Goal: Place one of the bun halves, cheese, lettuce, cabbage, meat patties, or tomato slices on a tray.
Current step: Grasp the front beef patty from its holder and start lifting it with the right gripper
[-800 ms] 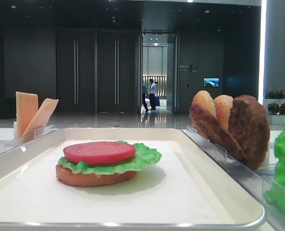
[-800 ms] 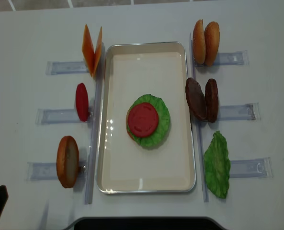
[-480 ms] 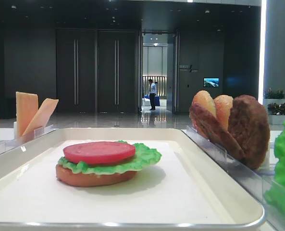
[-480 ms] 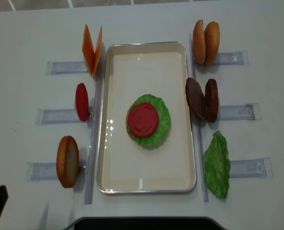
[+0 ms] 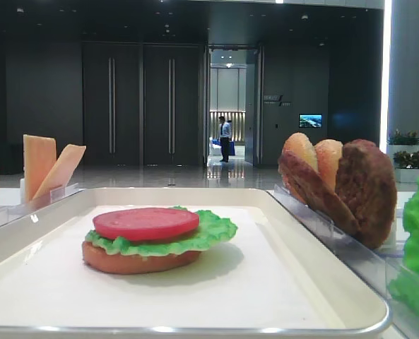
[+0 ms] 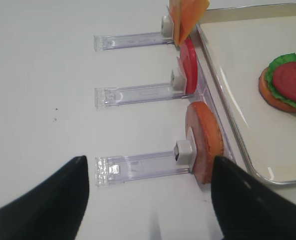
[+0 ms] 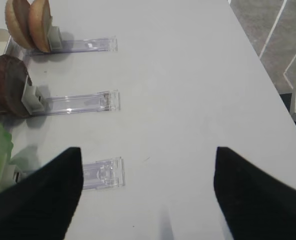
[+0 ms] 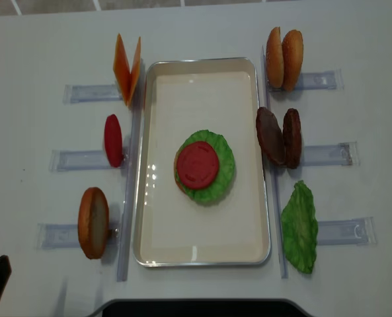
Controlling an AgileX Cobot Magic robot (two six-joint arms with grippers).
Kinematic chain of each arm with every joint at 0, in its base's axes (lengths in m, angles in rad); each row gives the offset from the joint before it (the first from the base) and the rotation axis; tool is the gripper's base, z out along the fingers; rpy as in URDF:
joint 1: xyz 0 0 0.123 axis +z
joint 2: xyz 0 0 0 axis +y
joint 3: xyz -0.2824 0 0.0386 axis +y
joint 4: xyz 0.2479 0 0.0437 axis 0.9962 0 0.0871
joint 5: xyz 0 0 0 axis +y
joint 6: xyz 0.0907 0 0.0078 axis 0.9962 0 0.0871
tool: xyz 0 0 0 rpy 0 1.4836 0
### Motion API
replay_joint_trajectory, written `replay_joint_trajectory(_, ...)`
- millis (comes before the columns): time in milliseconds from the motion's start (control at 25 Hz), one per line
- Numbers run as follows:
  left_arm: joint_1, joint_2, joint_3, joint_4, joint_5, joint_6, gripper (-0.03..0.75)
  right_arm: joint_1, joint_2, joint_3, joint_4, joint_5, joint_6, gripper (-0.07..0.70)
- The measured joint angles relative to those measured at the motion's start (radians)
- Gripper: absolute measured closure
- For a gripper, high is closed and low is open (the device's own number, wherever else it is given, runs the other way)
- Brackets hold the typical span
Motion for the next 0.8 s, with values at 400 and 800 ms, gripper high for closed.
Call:
replay_joint_trajectory(400,0.0,0.0,0.0,0.0,0.0,0.0,0.137,0.0,0.0,0.0,0.0,0.0,0.004,0.113)
replay_joint_trajectory(800,0.0,0.0,0.0,0.0,0.0,0.0,0.137,0.0,0.379,-0.065,-0.005,-0.094,0.061,0.113)
